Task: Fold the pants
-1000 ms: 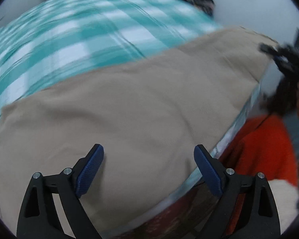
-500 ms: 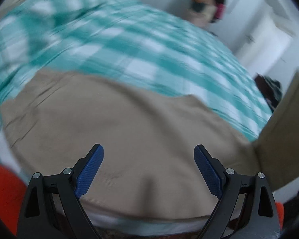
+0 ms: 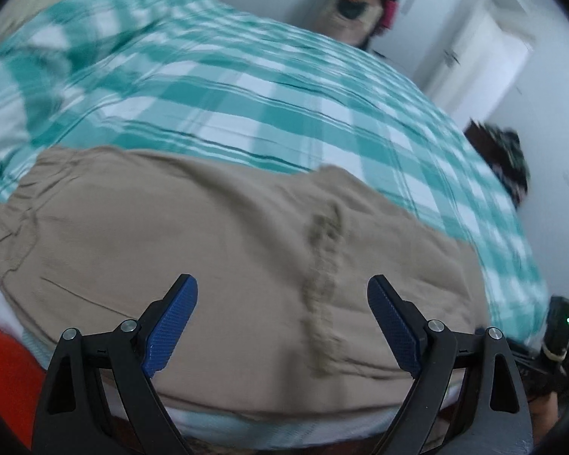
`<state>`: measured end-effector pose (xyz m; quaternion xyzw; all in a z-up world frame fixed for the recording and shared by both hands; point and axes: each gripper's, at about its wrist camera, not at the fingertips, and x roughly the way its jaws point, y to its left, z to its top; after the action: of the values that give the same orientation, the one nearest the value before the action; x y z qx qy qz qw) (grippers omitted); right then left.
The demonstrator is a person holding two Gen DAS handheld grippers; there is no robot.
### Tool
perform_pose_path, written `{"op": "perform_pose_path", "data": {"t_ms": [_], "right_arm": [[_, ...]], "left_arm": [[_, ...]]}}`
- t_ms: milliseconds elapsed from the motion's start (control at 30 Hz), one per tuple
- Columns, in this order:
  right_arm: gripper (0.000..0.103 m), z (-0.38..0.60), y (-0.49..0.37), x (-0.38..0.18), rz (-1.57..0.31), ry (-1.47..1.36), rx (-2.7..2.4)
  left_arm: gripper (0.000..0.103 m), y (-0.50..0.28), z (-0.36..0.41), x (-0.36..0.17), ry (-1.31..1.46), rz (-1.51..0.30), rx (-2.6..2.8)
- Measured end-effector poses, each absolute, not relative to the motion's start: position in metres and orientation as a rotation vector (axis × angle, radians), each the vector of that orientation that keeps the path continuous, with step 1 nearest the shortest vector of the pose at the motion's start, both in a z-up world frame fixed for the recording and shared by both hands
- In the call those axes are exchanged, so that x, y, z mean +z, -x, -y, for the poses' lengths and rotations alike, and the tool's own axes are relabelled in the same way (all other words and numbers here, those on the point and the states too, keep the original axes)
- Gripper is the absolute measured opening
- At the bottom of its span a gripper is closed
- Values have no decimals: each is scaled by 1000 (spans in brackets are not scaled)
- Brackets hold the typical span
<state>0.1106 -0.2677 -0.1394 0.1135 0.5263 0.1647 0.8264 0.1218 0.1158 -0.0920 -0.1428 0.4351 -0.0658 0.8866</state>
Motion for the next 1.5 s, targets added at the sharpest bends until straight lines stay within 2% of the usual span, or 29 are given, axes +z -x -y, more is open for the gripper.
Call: {"op": "perform_pose_path", "data": {"t_ms": [67, 200, 300, 400, 567, 733, 867, 1000, 1100, 1300, 1367, 1433, 1500], "right_arm": [[48, 261, -100, -143, -1025, -164, 336], [51, 248, -105, -138, -1028, -70, 326], [51, 255, -104, -141, -1014, -84, 343], [51, 258, -101, -140, -1008, -78, 363], [51, 255, -86, -134, -975, -33, 362], [54, 265, -117, -82, -850, -175, 317], [54, 264, -182, -89, -1003, -288, 344], [50, 265, -214, -157, -1204, -221, 263], [50, 267, -205, -148, -1153, -220, 261], [51, 272, -138, -94, -984, -169, 338], [58, 277, -115, -100, -988, -186, 357], [58, 280, -101, -132, -1070, -210, 355], [58, 282, -93, -143, -1047, -240, 352]], "left_arm": [[92, -120, -91, -87, 250, -900, -202], [93, -129, -21, -78, 82, -905, -335], [94, -144, 13, -103, -49, -1000, -310], [92, -146, 7, -139, -40, -1136, -270], [92, -130, -13, -135, -29, -1103, -314], [92, -129, -19, -140, -26, -1093, -321], [92, -128, -11, -140, -29, -1081, -336], [92, -125, -11, -141, -40, -1067, -345], [92, -125, -12, -141, -33, -1068, -349], [93, -128, -10, -141, -27, -1085, -333], [94, -128, -9, -141, -27, -1086, -328], [94, -127, -7, -142, -44, -1081, -325], [94, -126, -8, -142, -40, -1075, -325]]}}
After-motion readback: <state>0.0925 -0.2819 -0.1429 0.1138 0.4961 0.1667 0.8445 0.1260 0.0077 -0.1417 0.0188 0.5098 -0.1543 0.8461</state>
